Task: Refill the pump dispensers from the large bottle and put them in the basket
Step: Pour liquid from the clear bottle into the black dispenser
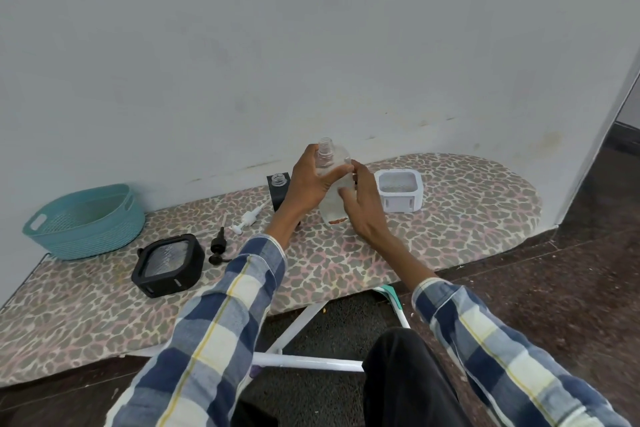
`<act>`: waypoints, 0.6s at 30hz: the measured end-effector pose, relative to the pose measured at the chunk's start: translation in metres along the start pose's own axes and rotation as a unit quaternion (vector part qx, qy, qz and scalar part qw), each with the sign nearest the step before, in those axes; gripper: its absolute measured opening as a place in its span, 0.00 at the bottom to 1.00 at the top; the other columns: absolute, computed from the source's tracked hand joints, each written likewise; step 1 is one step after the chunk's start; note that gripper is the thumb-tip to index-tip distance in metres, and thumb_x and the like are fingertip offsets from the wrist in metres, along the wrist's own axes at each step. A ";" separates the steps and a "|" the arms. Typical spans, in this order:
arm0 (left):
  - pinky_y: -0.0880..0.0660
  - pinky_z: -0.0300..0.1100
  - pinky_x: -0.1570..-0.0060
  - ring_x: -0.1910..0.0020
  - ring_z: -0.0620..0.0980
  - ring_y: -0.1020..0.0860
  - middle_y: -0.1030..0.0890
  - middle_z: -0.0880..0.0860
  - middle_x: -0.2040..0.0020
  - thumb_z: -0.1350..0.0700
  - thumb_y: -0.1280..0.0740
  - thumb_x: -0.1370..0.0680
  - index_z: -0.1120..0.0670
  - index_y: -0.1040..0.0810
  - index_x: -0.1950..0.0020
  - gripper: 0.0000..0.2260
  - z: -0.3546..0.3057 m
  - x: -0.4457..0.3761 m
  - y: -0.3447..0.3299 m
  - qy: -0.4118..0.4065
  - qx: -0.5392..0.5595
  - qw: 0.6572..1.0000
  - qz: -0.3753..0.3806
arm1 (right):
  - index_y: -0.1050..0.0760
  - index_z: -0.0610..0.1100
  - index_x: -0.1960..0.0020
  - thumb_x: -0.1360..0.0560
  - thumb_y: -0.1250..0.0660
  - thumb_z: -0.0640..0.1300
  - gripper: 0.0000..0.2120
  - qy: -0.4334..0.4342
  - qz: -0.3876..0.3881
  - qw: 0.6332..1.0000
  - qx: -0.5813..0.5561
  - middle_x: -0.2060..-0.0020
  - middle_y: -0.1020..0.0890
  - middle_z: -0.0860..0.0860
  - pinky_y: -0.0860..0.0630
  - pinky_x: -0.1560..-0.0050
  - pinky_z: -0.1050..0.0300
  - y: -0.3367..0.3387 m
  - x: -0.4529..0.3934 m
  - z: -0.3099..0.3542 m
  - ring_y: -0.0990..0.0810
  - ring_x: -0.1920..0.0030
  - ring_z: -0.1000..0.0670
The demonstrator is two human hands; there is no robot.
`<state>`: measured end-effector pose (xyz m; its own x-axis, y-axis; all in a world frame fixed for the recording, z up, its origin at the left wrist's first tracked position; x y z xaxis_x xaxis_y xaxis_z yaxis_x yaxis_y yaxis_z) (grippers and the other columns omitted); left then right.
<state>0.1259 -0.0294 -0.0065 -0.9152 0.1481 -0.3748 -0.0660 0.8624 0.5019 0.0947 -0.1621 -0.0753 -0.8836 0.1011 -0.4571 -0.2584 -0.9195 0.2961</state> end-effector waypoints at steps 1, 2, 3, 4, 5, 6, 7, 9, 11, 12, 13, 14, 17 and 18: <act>0.22 0.44 0.45 0.44 0.46 0.19 0.19 0.49 0.41 0.40 0.21 0.25 0.51 0.24 0.35 0.25 0.002 -0.002 0.000 0.001 -0.013 1.000 0.002 | 0.41 0.46 0.19 0.21 0.39 0.57 0.34 0.007 0.016 0.999 0.027 0.26 0.30 0.46 0.30 0.26 0.46 -0.006 0.001 0.000 0.30 0.26 0.45; 0.22 0.47 0.42 0.42 0.49 0.20 0.20 0.51 0.41 0.37 0.22 0.25 0.51 0.23 0.35 0.27 0.004 -0.004 0.001 0.000 -0.031 1.000 0.003 | 0.45 0.45 0.17 0.21 0.37 0.60 0.39 0.017 0.028 0.998 0.056 0.24 0.34 0.45 0.34 0.24 0.48 -0.011 0.003 0.001 0.33 0.23 0.44; 0.23 0.49 0.40 0.41 0.51 0.22 0.22 0.52 0.41 0.34 0.23 0.26 0.51 0.23 0.35 0.29 0.005 -0.006 0.002 -0.002 -0.054 0.999 0.005 | 0.48 0.44 0.16 0.21 0.34 0.62 0.43 0.027 0.028 0.996 0.080 0.22 0.36 0.44 0.38 0.23 0.48 -0.016 0.004 0.002 0.36 0.21 0.44; 0.24 0.50 0.38 0.39 0.52 0.24 0.24 0.52 0.40 0.31 0.25 0.26 0.51 0.23 0.34 0.31 0.004 -0.006 0.003 -0.012 -0.079 0.997 0.009 | 0.50 0.42 0.16 0.21 0.31 0.61 0.46 0.036 0.019 0.994 0.099 0.21 0.38 0.43 0.39 0.21 0.48 -0.019 0.005 0.005 0.39 0.20 0.43; 0.26 0.48 0.36 0.37 0.53 0.27 0.26 0.52 0.39 0.31 0.26 0.25 0.52 0.23 0.32 0.32 0.002 -0.004 0.004 -0.019 -0.101 0.995 0.017 | 0.50 0.40 0.16 0.22 0.28 0.60 0.47 0.038 0.004 0.993 0.112 0.21 0.39 0.42 0.40 0.20 0.47 -0.021 0.006 0.006 0.41 0.19 0.41; 0.28 0.46 0.35 0.33 0.53 0.29 0.29 0.52 0.37 0.33 0.27 0.23 0.54 0.24 0.29 0.32 0.001 0.000 0.007 -0.027 -0.117 0.993 0.019 | 0.50 0.39 0.16 0.22 0.27 0.59 0.49 0.037 -0.010 0.992 0.123 0.20 0.40 0.40 0.42 0.18 0.45 -0.023 0.008 0.006 0.42 0.18 0.40; 0.30 0.43 0.34 0.31 0.52 0.32 0.30 0.52 0.35 0.35 0.28 0.21 0.55 0.25 0.26 0.32 0.000 0.005 0.012 -0.036 -0.127 0.991 0.010 | 0.51 0.39 0.16 0.22 0.26 0.58 0.49 0.033 -0.022 0.991 0.132 0.19 0.40 0.40 0.42 0.17 0.43 -0.024 0.010 0.006 0.43 0.17 0.40; 0.31 0.41 0.33 0.26 0.49 0.34 0.32 0.51 0.29 0.36 0.33 0.17 0.53 0.26 0.23 0.29 -0.002 0.021 0.031 -0.059 -0.130 0.989 -0.041 | 0.50 0.40 0.17 0.23 0.25 0.59 0.49 0.026 -0.050 0.989 0.138 0.21 0.39 0.40 0.37 0.20 0.39 -0.025 0.012 0.008 0.40 0.19 0.38; 0.30 0.45 0.32 0.26 0.49 0.34 0.33 0.50 0.29 0.35 0.37 0.15 0.50 0.27 0.24 0.26 0.009 0.039 0.052 -0.056 -0.104 0.986 -0.119 | 0.49 0.42 0.19 0.25 0.23 0.59 0.49 0.027 -0.082 0.987 0.135 0.24 0.36 0.40 0.30 0.25 0.37 -0.021 0.016 0.012 0.35 0.22 0.37; 0.31 0.46 0.30 0.27 0.50 0.33 0.32 0.51 0.29 0.35 0.38 0.15 0.51 0.27 0.25 0.26 0.020 0.049 0.063 -0.040 -0.087 0.982 -0.163 | 0.49 0.42 0.19 0.26 0.23 0.59 0.49 0.028 -0.090 0.986 0.135 0.24 0.36 0.41 0.28 0.26 0.38 -0.021 0.017 0.014 0.35 0.23 0.38; 0.32 0.47 0.30 0.28 0.50 0.33 0.32 0.51 0.31 0.34 0.37 0.16 0.51 0.28 0.26 0.27 0.032 0.058 0.072 -0.017 -0.073 0.976 -0.202 | 0.49 0.42 0.19 0.26 0.23 0.60 0.50 0.029 -0.092 0.986 0.138 0.24 0.36 0.41 0.27 0.27 0.39 -0.021 0.018 0.015 0.35 0.23 0.38; 0.32 0.49 0.30 0.30 0.50 0.32 0.32 0.50 0.32 0.33 0.35 0.18 0.52 0.30 0.27 0.29 0.047 0.066 0.078 0.010 -0.063 0.971 -0.229 | 0.50 0.42 0.18 0.25 0.24 0.62 0.51 0.027 -0.089 0.985 0.142 0.22 0.37 0.41 0.27 0.27 0.40 -0.023 0.020 0.014 0.37 0.22 0.38; 0.27 0.50 0.33 0.33 0.50 0.31 0.33 0.50 0.34 0.30 0.29 0.25 0.51 0.36 0.27 0.37 0.078 0.081 0.074 0.070 -0.067 0.972 -0.216 | 0.51 0.44 0.17 0.26 0.23 0.64 0.53 0.009 -0.087 0.987 0.137 0.21 0.38 0.42 0.22 0.33 0.40 -0.022 0.022 0.010 0.36 0.21 0.39; 0.26 0.49 0.35 0.33 0.50 0.30 0.33 0.50 0.34 0.30 0.26 0.28 0.50 0.37 0.27 0.40 0.086 0.083 0.069 0.086 -0.066 0.974 -0.200 | 0.50 0.44 0.17 0.27 0.22 0.63 0.53 0.007 -0.091 0.987 0.130 0.22 0.36 0.43 0.20 0.37 0.41 -0.020 0.022 0.010 0.33 0.22 0.40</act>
<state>0.0797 0.0839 -0.0696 -0.8578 -0.2805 -0.4306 -0.4717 0.7624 0.4431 0.0764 -0.1379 -0.0832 -0.8080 0.2493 -0.5338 -0.5059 -0.7579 0.4119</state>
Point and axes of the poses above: each hand's wrist, its own x-axis away from the middle knuckle, its own y-axis out of the back of the hand, z = x × y, the point moved 10 cm from there along -x, towards the middle knuckle
